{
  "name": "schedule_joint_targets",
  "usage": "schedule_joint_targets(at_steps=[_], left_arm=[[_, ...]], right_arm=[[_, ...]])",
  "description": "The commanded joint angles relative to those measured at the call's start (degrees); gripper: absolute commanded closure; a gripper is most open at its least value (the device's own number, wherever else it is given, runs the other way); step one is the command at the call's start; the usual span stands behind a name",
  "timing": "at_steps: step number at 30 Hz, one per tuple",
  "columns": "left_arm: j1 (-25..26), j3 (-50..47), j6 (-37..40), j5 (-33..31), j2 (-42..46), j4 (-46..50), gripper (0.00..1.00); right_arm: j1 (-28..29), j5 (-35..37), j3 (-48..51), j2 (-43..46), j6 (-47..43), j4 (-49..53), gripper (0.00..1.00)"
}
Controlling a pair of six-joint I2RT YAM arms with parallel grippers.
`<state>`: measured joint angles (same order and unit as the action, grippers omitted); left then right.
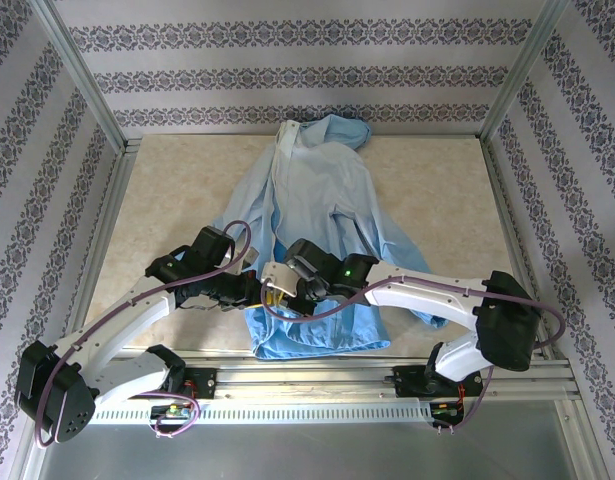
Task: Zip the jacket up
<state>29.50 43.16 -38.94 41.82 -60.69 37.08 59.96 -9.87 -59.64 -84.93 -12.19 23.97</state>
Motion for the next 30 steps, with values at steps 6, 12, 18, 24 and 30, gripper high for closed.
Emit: schedule_joint_targets(at_steps=[6, 12, 18, 24, 30], left_arm=[[-0.2, 2.1, 3.3, 1.3, 1.8, 6.4, 1.00], [-0.3, 2.1, 4.9, 2.7, 2.6, 9.1, 1.00], [-0.3, 1.8, 6.9, 0.3, 2.6, 8.9, 1.00], [-0.3, 0.9, 4.5, -2.7, 6.7, 3.2, 0.58], [-0.2, -3.7, -1.8, -2.4, 12.9, -6.2, 0.54]], right_arm=[[-1.9, 0.8, -0.9, 2.6, 0.2, 2.7, 1.00], [-3.6, 3.0, -1.0, 3.2, 1.5, 2.9, 1.00], [-4.5, -2.1, -0.7, 3.3, 1.4, 2.4, 1.00], [-3.6, -9.0, -0.9, 2.7, 2.1, 1.5, 1.00], [-3.0, -12.1, -2.0, 1.4, 3.8, 0.2, 1.00]])
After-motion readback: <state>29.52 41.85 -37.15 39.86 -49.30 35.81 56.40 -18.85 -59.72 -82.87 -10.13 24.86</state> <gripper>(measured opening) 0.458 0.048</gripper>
